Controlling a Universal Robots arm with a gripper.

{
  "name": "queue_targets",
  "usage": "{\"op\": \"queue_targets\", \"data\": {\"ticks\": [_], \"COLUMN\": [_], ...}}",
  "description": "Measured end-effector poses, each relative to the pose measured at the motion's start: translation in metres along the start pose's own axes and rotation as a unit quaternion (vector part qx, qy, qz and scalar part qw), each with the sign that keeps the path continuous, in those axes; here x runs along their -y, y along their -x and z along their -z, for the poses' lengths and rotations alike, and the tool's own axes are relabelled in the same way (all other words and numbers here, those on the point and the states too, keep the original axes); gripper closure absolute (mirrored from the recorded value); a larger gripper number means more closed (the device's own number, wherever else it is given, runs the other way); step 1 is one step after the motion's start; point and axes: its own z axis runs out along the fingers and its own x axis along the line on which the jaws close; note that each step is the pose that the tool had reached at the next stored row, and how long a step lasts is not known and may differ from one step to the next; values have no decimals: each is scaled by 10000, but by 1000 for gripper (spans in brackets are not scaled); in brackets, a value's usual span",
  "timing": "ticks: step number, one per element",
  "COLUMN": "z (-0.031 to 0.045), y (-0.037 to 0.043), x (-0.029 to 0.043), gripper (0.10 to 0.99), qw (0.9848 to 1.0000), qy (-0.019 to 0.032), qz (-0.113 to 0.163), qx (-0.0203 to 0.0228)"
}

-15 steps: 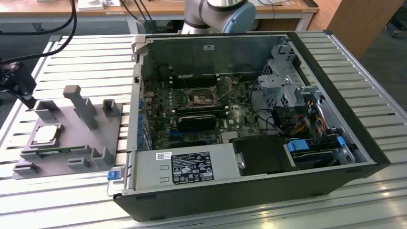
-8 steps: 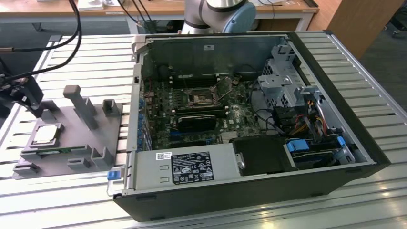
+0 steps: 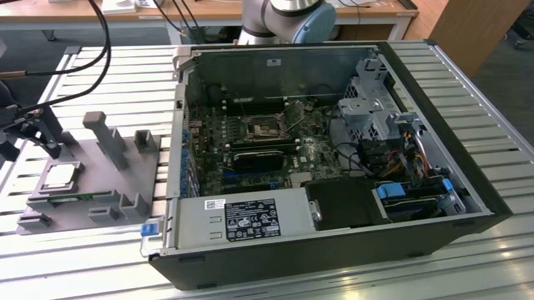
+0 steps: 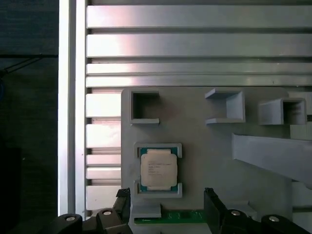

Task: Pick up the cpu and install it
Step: 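Pick up the cpu and move it towards the insertion slot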

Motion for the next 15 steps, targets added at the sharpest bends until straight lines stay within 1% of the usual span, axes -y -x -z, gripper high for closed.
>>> {"op": "queue_targets", "data": {"ticks": [3,4,15], "z": [-55,-73,-280], "y": [-1,-2,-18], "x": [2,3,-2], "gripper": [373,310,310], "qw": [10000,10000,10000], "qy": [-1,-1,-12], "qz": [0,3,1], "qx": [0,0,0]}}
